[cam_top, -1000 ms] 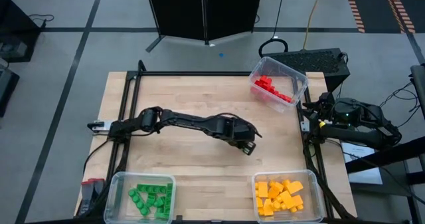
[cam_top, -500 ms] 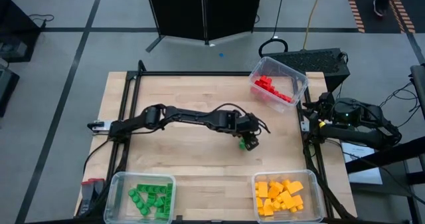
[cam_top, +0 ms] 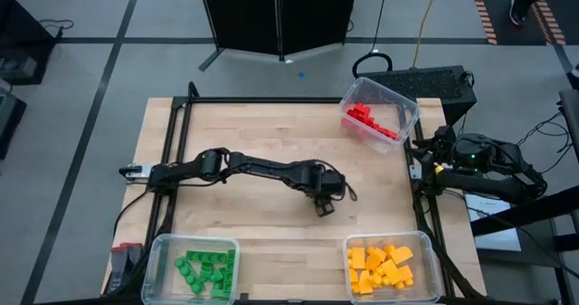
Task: Sort blocks
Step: Put the green game piece into the bottom left transparent bin
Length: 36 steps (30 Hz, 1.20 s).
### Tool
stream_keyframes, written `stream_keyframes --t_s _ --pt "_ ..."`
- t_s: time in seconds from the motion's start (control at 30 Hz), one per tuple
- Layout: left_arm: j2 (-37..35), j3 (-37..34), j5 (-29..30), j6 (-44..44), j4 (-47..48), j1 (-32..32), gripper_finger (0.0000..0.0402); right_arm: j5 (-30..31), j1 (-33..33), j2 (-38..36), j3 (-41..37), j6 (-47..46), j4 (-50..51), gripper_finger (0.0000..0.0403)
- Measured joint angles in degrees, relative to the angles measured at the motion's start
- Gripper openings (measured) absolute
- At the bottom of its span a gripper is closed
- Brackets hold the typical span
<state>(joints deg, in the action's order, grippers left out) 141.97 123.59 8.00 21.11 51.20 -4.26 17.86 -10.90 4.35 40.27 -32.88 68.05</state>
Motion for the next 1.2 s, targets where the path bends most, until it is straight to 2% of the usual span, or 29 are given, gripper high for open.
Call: stream_keyframes --t_s 0.27,0.43,0.57,0.67,0.83,0.9,1.0,1.13,1.2 --pt "0.0 0.1 1.8 5.6 17.2 -1.6 0.0187 0.0 0.0 0.0 0.0 0.3 0.0 0.0208" --pt "0.0 0.0 2.7 9.5 19.4 -2.7 0.0187 -0.1 0.0 0.0 0.0 0.5 0.0 0.0208" --pt "-0.8 -0.1 2.7 14.4 25.8 -4.0 0.0187 -0.2 0.0 0.0 0.0 0.6 0.0 0.0208" --pt "-3.4 -0.7 1.5 13.3 31.8 -5.7 0.0187 -0.2 0.0 0.0 0.0 0.6 0.0 0.0208" --pt "-10.0 -0.4 3.4 4.5 33.3 -9.0 0.0186 -0.2 0.0 0.0 0.0 0.8 0.0 0.0208" --pt "-11.3 -0.3 5.5 2.3 31.9 -10.3 0.0186 -0.2 0.0 0.0 0.0 0.8 0.0 0.0208" --pt "-12.2 -0.4 5.4 1.4 31.8 -11.3 0.0186 -0.2 0.0 0.0 0.0 0.8 0.0 0.0208" --pt "-12.7 -0.3 5.1 15.7 38.3 -11.3 0.0186 -0.1 0.0 0.0 0.0 0.7 0.0 0.0208" --pt "-12.6 -1.7 2.9 21.7 38.2 -11.2 0.0186 0.0 0.0 0.0 0.0 0.8 0.0 0.0208"
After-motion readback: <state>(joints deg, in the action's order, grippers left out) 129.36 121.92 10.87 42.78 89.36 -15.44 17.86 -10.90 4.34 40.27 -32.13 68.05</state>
